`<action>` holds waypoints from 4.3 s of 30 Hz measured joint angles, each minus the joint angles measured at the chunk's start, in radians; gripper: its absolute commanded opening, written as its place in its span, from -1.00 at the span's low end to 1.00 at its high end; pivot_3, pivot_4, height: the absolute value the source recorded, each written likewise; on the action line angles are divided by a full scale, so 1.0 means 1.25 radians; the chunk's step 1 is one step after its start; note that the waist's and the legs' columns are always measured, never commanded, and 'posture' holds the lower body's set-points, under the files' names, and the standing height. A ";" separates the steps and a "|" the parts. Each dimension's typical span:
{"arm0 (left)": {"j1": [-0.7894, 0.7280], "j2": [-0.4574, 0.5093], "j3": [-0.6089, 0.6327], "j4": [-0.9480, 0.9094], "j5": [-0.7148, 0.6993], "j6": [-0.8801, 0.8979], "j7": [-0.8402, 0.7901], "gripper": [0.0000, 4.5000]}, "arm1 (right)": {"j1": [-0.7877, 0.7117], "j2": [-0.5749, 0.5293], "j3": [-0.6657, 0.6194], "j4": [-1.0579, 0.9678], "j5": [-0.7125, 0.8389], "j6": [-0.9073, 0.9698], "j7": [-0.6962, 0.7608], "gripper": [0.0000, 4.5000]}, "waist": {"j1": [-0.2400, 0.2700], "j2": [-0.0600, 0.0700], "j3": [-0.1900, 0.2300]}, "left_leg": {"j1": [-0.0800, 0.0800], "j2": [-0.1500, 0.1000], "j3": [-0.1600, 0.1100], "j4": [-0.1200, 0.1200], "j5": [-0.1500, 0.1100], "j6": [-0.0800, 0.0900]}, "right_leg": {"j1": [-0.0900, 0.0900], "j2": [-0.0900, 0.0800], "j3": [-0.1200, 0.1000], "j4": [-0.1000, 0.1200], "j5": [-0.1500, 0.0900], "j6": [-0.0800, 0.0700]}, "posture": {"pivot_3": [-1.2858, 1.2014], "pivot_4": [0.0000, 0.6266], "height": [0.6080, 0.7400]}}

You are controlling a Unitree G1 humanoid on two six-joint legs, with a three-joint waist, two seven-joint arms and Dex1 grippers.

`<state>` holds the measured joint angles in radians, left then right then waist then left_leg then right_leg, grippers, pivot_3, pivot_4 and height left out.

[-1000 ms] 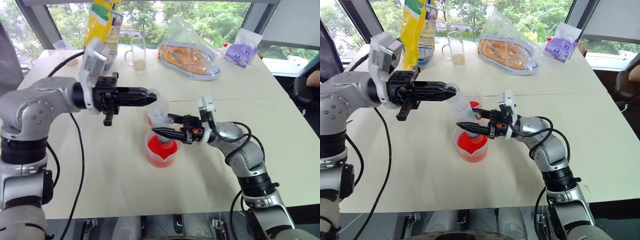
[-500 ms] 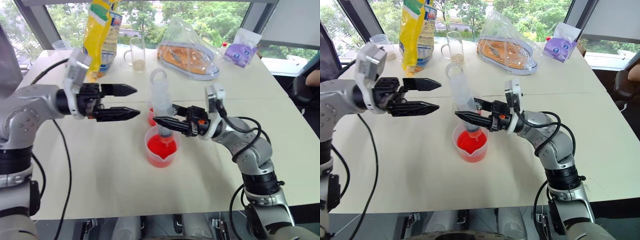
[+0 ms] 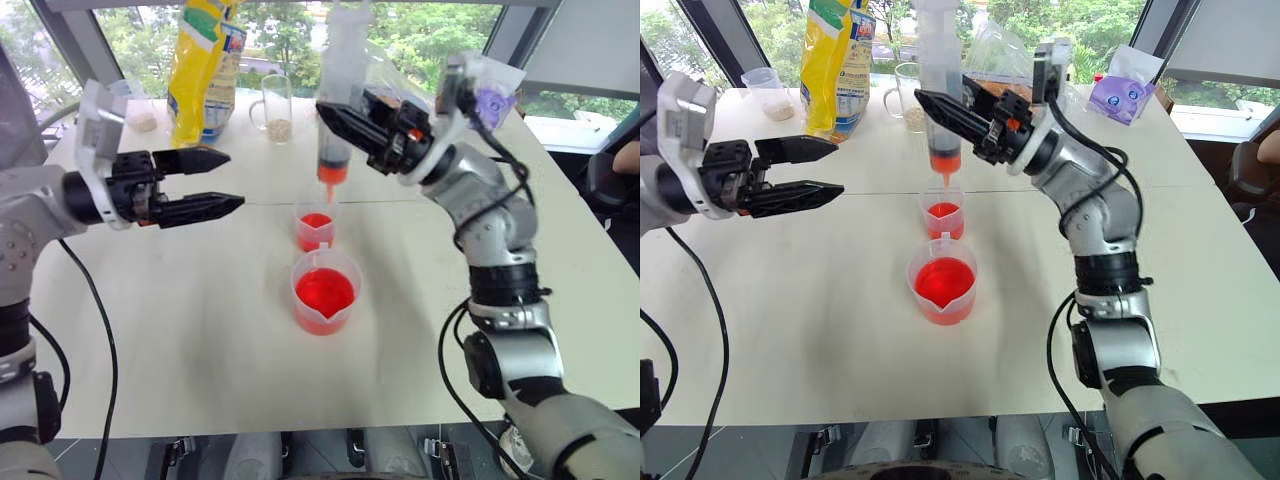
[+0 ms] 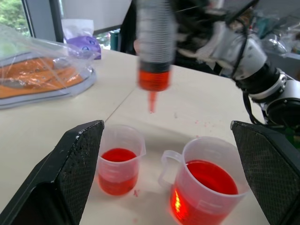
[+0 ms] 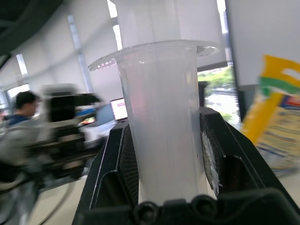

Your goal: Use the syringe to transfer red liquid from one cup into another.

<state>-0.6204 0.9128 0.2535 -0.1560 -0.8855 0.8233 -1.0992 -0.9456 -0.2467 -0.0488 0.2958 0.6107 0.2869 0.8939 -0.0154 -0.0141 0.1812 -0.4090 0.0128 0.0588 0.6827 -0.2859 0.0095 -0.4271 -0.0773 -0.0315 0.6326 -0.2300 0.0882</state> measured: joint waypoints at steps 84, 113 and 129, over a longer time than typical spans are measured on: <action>-0.318 -0.369 -0.123 0.278 0.254 -0.188 0.148 -0.81 | -0.010 0.080 0.005 0.172 -0.157 -0.077 0.068 -0.37 | -0.002 0.000 0.000 | 0.000 0.000 0.000 0.000 0.001 -0.001 | -0.001 -0.001 0.000 0.001 0.000 0.000 | 0.03 -0.52 1.00; 0.017 -0.133 -0.016 -0.034 0.088 -0.009 0.084 0.97 | -0.065 -0.047 -0.042 0.008 -0.106 0.239 -0.126 -0.37 | 0.000 0.003 0.002 | -0.002 -0.001 0.000 0.000 0.000 -0.001 | -0.002 -0.006 0.000 0.000 0.001 -0.001 | 0.03 -0.52 1.00; 0.125 -0.147 -0.007 -0.133 0.052 -0.035 0.127 0.97 | -0.045 -0.270 -0.013 0.007 -0.132 1.057 -0.415 -0.37 | 0.000 0.002 0.001 | -0.003 -0.002 0.000 -0.003 0.000 0.000 | -0.003 -0.007 -0.001 -0.002 -0.003 -0.008 | 0.03 -0.52 1.00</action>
<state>-0.4636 0.7287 0.2449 -0.3225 -0.8200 0.7801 -0.9405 -1.0017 -0.5845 -0.0648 0.3046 0.4456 1.6075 0.3746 -0.0152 -0.0111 0.1831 -0.4123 0.0106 0.0583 0.6786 -0.2859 0.0092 -0.4305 -0.0866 -0.0325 0.6303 -0.2332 0.0787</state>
